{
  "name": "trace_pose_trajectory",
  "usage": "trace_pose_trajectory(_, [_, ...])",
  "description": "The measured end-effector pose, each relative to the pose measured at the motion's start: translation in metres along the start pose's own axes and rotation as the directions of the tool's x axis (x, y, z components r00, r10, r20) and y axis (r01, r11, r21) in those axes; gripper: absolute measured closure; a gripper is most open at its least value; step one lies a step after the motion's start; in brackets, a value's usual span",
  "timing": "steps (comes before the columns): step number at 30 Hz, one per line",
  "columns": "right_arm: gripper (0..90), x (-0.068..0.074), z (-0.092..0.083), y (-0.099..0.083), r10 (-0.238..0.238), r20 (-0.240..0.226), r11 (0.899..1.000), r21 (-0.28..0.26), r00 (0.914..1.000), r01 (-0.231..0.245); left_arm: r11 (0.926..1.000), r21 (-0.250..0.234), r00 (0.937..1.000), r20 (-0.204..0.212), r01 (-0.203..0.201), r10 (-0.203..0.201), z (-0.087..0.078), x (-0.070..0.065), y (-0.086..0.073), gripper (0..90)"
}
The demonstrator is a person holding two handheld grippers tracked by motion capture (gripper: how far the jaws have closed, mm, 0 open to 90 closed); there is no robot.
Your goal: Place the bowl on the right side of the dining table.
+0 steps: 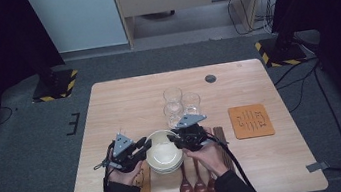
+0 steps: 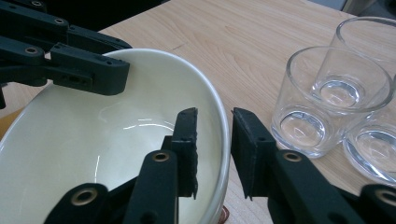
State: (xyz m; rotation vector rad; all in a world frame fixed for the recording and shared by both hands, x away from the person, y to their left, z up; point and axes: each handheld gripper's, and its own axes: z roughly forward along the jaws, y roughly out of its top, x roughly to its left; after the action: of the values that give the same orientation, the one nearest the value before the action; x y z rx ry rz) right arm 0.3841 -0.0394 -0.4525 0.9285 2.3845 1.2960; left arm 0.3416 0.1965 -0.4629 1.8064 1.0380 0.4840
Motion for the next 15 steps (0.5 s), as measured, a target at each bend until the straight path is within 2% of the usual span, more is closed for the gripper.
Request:
trace_pose_trajectory(5, [78.4, 0.0000, 0.0012, -0.0021, 0.010, -0.002, 1.000, 0.011, 1.0000, -0.010, 1.0000, 0.009, 1.0000, 0.004, -0.004, 0.004, 0.0018, -0.0019, -0.0005, 76.7])
trace_pose_trajectory(15, [82.6, 0.0006, 0.0016, -0.0020, 0.014, 0.016, 1.000, 0.015, 0.9998, -0.014, 0.9999, 0.010, 0.9994, -0.032, -0.007, 0.007, 0.0030, -0.0062, -0.0002, 79.8])
